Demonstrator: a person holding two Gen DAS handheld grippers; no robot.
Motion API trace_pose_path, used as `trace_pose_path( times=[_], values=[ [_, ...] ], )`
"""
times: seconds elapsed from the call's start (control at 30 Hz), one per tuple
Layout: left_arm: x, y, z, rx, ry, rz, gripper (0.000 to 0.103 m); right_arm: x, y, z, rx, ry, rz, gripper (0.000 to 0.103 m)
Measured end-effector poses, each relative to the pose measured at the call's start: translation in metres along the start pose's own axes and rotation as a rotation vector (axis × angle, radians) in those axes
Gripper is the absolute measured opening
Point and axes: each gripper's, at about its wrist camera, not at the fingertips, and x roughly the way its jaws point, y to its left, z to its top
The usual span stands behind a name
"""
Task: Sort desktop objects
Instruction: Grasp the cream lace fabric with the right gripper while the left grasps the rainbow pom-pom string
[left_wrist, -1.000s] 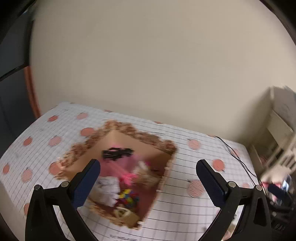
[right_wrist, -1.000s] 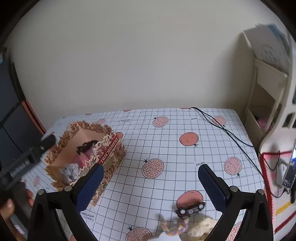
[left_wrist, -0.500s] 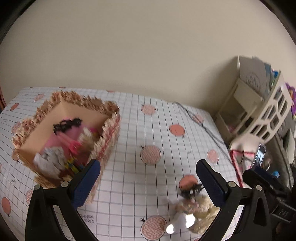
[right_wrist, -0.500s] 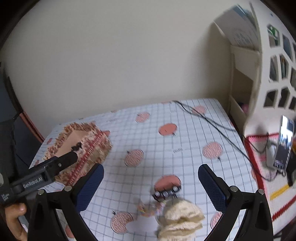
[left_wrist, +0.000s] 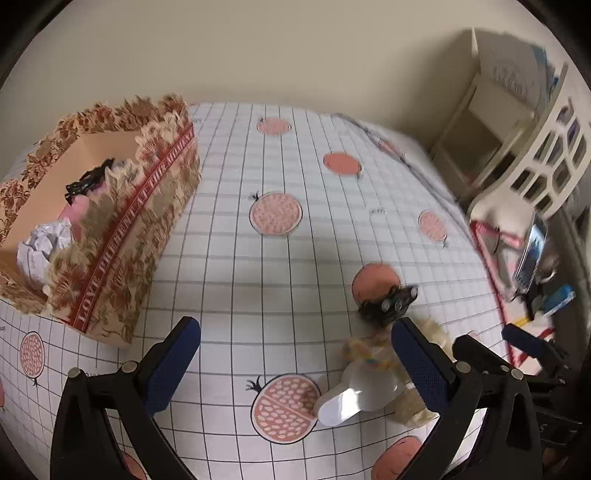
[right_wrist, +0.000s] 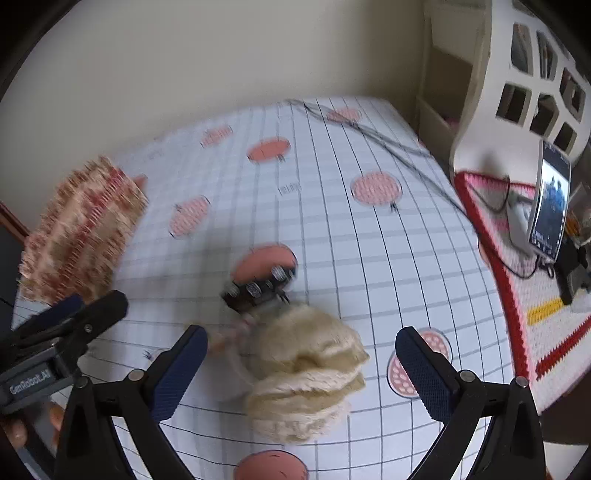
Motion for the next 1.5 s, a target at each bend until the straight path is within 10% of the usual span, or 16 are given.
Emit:
trace_pose_path(
  times=[0.37,0.93,1.2,1.5],
  values=[
    [0.028,-0.008,-0.011,0.001,0.096,0.019,0.103,0.043,-0.011,-0.014,0.012,0.188,-0.023,0.103],
    [0.055,-0.024,-0.015,-0.037,0.181,-0.013,0.103,0.059,-0.016,-0.029,-0.034,0.247,-0.030,0.102],
    [0.064,-0.018,-0.016,-0.093,0.205,-0.035,0.103,0.044,-0.009,-0.030,-0.066,0.209,-0.015,0.065],
    [0.065,-0.021,-0.019,-0.114,0.222,-0.089,0.079,0.032,-0.009,-0.030,-0.053,0.195,0.020,0.034]
  ],
)
